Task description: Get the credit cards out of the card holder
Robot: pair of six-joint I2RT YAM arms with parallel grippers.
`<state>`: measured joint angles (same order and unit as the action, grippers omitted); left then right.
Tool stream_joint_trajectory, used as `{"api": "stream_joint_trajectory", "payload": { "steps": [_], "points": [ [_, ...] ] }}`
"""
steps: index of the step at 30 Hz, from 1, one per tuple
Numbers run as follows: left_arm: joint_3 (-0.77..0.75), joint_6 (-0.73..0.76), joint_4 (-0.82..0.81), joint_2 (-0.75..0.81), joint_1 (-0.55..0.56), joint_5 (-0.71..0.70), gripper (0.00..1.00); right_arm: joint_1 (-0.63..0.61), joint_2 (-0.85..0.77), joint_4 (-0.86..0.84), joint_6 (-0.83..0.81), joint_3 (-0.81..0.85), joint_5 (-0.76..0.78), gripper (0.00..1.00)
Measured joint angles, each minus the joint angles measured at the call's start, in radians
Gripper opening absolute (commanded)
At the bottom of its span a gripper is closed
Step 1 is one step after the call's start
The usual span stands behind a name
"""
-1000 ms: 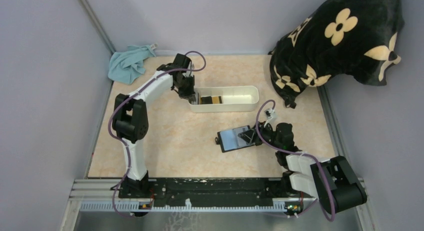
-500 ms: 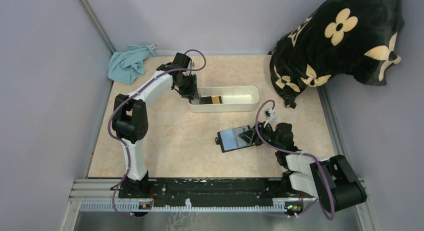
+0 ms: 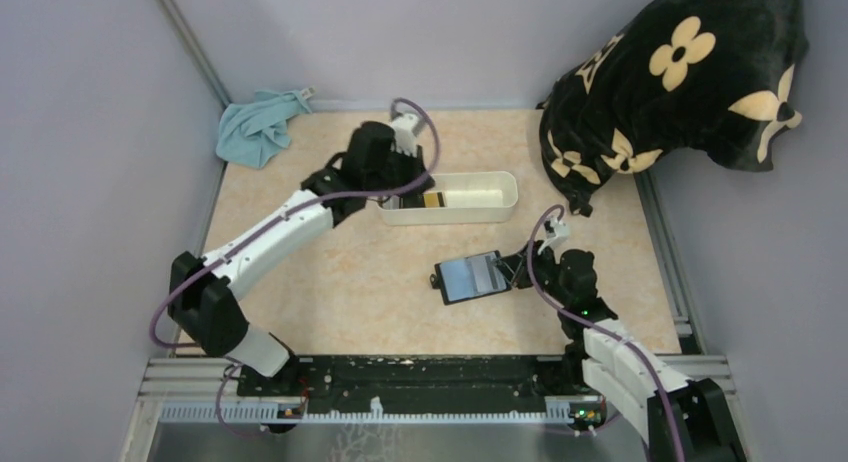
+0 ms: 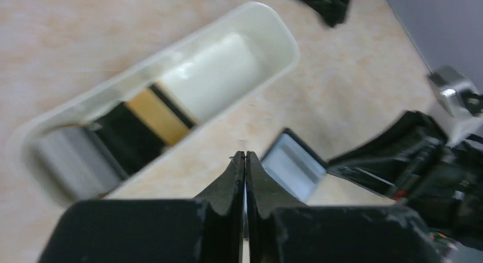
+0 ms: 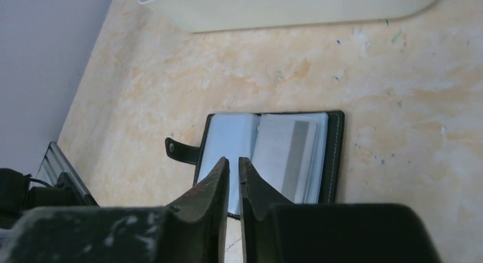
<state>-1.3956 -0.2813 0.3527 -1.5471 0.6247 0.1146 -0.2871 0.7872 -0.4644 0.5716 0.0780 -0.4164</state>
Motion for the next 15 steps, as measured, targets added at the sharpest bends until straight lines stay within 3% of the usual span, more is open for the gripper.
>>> {"api": "stream_joint_trajectory", "payload": {
  "steps": [5, 9, 11, 14, 15],
  "points": [
    [0.194, -0.043, -0.214, -0.02, 0.183, 0.042, 0.0, 0.0, 0.0, 0.161, -0.006, 0.033, 0.07, 0.0],
    [0.313, -0.114, -0.319, -0.119, 0.221, 0.087, 0.0, 0.0, 0.017, 0.224, -0.002, 0.043, 0.1, 0.07],
    [0.338, -0.136, -0.335, -0.172, 0.233, 0.087, 0.0, 0.0, 0.034, 0.249, 0.0, 0.048, 0.113, 0.13],
    [0.37, -0.15, -0.353, -0.209, 0.239, 0.088, 0.0, 0.0, 0.059, 0.267, 0.005, 0.056, 0.129, 0.38],
    [0.38, -0.15, -0.356, -0.214, 0.241, 0.088, 0.0, 0.0, 0.067, 0.273, 0.004, 0.059, 0.134, 0.42]
  ]
}}
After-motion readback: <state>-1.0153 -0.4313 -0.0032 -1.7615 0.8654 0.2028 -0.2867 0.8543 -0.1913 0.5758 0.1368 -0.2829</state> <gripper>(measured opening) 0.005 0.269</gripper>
